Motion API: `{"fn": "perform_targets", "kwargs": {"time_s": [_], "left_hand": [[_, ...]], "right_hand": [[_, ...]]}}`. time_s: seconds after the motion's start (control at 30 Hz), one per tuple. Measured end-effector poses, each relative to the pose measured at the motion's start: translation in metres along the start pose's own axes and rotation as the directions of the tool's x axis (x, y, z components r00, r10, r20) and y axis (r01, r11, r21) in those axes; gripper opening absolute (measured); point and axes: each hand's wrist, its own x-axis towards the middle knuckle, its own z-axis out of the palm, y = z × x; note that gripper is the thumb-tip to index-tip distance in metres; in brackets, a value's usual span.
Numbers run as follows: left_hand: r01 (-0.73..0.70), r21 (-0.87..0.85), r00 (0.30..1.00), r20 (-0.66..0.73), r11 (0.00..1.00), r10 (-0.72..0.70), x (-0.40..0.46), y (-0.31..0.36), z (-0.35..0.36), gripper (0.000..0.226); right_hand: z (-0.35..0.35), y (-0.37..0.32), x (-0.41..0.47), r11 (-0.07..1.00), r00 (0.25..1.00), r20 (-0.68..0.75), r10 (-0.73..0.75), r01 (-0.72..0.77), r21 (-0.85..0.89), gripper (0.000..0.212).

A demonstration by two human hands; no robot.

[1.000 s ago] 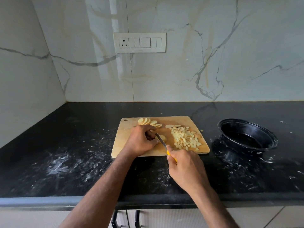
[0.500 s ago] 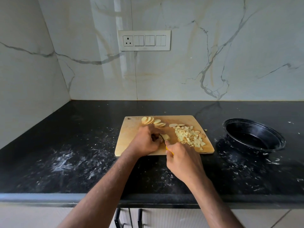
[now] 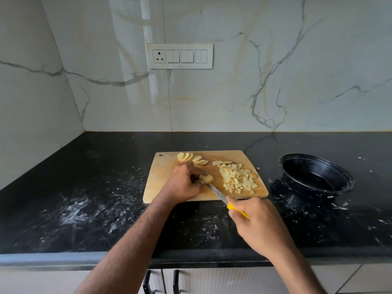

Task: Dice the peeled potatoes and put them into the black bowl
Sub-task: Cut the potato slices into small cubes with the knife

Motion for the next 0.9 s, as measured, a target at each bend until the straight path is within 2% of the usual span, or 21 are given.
{"fn": "perform_targets", "kwargs": {"time_s": [0.1,0.23,0.37,0.53,0.67,0.83,0.9], "left_hand": [[-0.021,-0.003,1.000,0.001,1.000,0.021,0.000,0.001,-0.003,0.032],[-0.095,-0.001,0.994,0.059,0.995,0.095,0.000,0.002,-0.005,0.043],[-0.178,0.094,0.979,0.119,0.980,0.167,-0.001,0.003,-0.002,0.037],[-0.276,0.251,0.957,0.165,0.928,0.240,0.001,0.006,0.005,0.034],[-0.260,0.311,0.964,0.135,0.914,0.228,0.005,0.013,0.010,0.029],[-0.103,0.350,0.995,0.027,0.931,0.100,0.008,0.011,0.014,0.026],[-0.075,0.319,0.997,0.031,0.945,0.068,0.007,0.008,0.012,0.028]], "right_hand": [[-0.014,0.004,-0.002,0.992,0.995,-0.098,0.034,-0.022,0.122,0.030],[-0.004,0.000,0.019,0.996,0.956,-0.285,0.071,-0.056,0.063,0.031],[0.016,-0.006,0.028,0.995,0.948,-0.301,0.104,-0.099,0.034,0.033],[0.021,-0.003,0.028,0.998,0.943,-0.327,0.060,-0.062,0.004,0.035],[0.021,-0.004,0.024,0.999,0.952,-0.303,0.040,-0.044,-0.006,0.035],[0.021,-0.006,0.022,0.999,0.963,-0.269,0.029,-0.037,-0.026,0.035],[0.021,-0.007,0.022,0.999,0.964,-0.267,0.021,-0.033,-0.040,0.034]]}}
